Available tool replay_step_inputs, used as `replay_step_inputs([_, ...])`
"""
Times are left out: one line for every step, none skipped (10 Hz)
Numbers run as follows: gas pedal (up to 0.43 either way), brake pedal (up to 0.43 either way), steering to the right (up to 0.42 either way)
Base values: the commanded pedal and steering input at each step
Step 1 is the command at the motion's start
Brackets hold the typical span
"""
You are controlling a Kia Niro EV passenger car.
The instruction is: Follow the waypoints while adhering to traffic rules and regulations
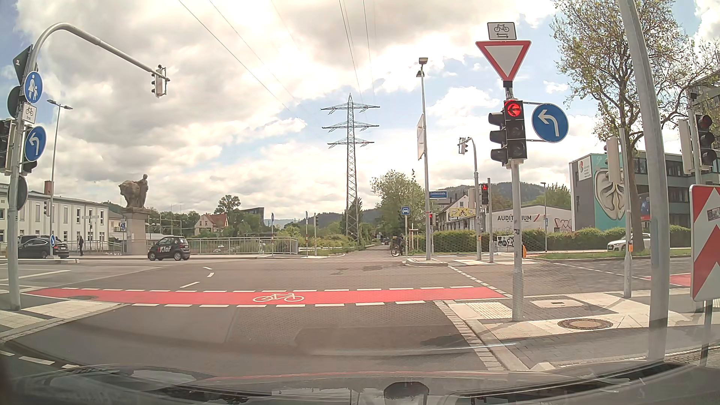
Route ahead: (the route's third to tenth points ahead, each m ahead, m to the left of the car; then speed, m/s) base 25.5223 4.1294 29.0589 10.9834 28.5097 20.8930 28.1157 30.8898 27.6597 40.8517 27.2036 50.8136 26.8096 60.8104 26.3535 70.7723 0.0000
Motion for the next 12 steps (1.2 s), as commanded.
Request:
replay_step_inputs([0.0,0.25,-0.004])
replay_step_inputs([0.0,0.25,-0.004])
replay_step_inputs([0.0,0.25,-0.004])
replay_step_inputs([0.0,0.25,-0.004])
replay_step_inputs([0.0,0.25,-0.004])
replay_step_inputs([0.0,0.25,-0.004])
replay_step_inputs([0.0,0.25,-0.004])
replay_step_inputs([0.0,0.25,-0.004])
replay_step_inputs([0.0,0.25,-0.004])
replay_step_inputs([0.0,0.25,-0.004])
replay_step_inputs([0.0,0.25,-0.004])
replay_step_inputs([0.0,0.25,-0.004])
